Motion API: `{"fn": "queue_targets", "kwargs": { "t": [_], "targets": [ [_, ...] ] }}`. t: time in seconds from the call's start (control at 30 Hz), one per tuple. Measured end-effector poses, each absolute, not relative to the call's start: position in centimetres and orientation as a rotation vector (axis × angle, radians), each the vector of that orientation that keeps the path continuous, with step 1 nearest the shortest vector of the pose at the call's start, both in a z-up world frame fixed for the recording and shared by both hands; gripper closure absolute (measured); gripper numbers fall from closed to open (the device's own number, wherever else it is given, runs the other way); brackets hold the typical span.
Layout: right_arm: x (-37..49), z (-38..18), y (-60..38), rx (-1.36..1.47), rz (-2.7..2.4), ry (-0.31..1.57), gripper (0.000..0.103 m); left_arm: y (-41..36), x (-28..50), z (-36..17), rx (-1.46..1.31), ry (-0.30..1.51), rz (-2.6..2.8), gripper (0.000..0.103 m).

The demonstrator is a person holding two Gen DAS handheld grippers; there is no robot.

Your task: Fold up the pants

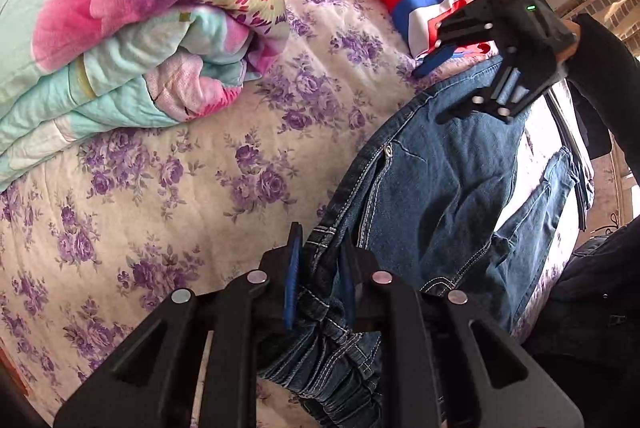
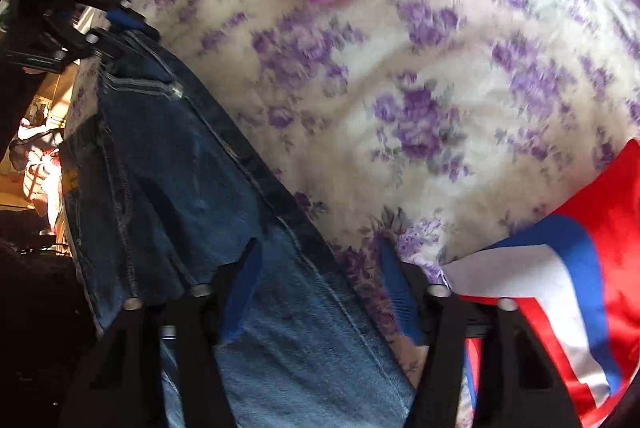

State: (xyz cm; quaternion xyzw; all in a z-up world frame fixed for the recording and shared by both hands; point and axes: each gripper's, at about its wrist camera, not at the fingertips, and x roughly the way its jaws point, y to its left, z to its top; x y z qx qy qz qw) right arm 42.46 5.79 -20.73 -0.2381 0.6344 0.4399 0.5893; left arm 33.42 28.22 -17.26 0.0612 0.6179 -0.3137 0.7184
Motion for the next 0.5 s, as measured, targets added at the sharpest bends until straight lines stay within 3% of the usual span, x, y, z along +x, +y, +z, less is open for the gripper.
{"fn": "queue_targets", "kwargs": {
  "t": [0.03, 0.1, 0.3, 0.5],
  "targets": [
    [42.4, -21.4, 5.6, -0.520, 1.037, 1.516, 0.082, 28.1, 33.4, -17.3, 0.136, 1.369, -0.696, 0.088],
    [41.9, -21.1, 5.2, -0.480, 1.048, 1.528, 0.092, 27.7, 33.5, -17.4, 0.161, 1.378, -0.674, 0.088],
    [38.0, -13.5, 2.7, -0.362, 1.032, 1.385, 0.094, 27.2, 32.0, -14.5, 0.203, 1.348, -0.638, 0.088],
    [28.0, -7.7, 2.1, -0.427, 0.976, 1.256, 0.094, 25.9, 26.2, -10.2, 0.297, 1.292, -0.615, 0.088]
  ]
}}
